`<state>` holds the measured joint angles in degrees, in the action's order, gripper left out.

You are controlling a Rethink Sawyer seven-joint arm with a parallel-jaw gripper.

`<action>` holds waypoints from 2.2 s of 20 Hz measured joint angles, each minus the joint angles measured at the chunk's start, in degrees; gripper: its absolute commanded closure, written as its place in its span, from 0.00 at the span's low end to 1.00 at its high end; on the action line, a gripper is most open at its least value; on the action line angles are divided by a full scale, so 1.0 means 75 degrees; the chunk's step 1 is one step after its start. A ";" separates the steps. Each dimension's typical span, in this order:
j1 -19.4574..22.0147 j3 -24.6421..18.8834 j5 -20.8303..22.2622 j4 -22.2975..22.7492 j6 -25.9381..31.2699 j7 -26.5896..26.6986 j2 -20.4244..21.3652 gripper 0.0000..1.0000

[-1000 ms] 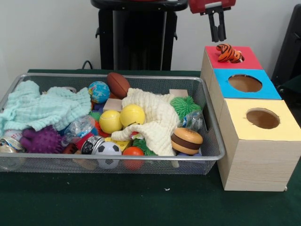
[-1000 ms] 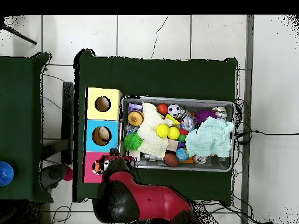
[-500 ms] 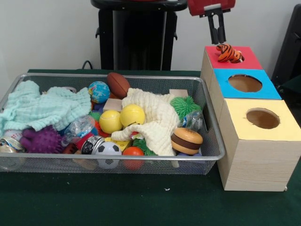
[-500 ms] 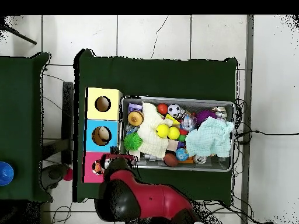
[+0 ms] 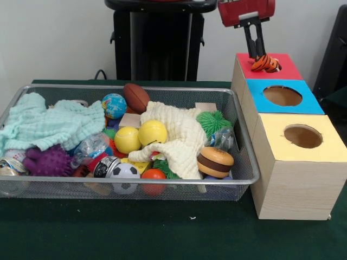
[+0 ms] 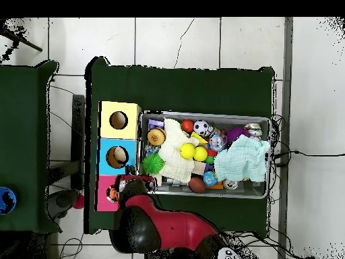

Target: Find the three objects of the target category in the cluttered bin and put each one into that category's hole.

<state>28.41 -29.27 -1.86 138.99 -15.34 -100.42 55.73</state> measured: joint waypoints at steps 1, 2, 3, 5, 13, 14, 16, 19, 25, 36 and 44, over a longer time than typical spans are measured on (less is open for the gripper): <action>-0.0001 -0.0043 0.0000 -0.0001 -0.0050 -0.0014 -0.0081 1.00; -0.0001 -0.0062 0.0000 0.0000 -0.0053 -0.0025 -0.0112 1.00; 0.0000 -0.0083 0.0000 -0.0001 -0.0053 -0.0041 -0.0140 1.00; -0.0001 -0.0124 -0.0002 -0.0001 -0.0055 -0.0080 -0.0193 1.00; -0.0004 -0.0205 -0.0002 -0.0002 -0.0055 -0.0482 -0.0394 1.00; -0.0007 -0.0205 -0.0002 -0.0002 -0.0055 -0.0496 -0.0403 1.00; -0.0021 -0.0205 -0.0002 -0.0002 -0.0055 -0.0519 -0.0431 1.00; -0.0054 -0.0205 -0.0002 -0.0002 -0.0055 -0.0523 -0.0444 1.00; -0.0100 -0.0205 -0.0002 -0.0002 -0.0055 -0.0523 -0.0405 1.00; -0.0143 -0.0155 0.0000 -0.0001 0.0396 -0.0523 -0.0007 1.00; -0.0411 0.0040 0.0000 -0.0001 0.0636 -0.0523 0.0017 1.00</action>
<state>25.33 -28.97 -1.86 138.98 -10.57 -104.34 55.86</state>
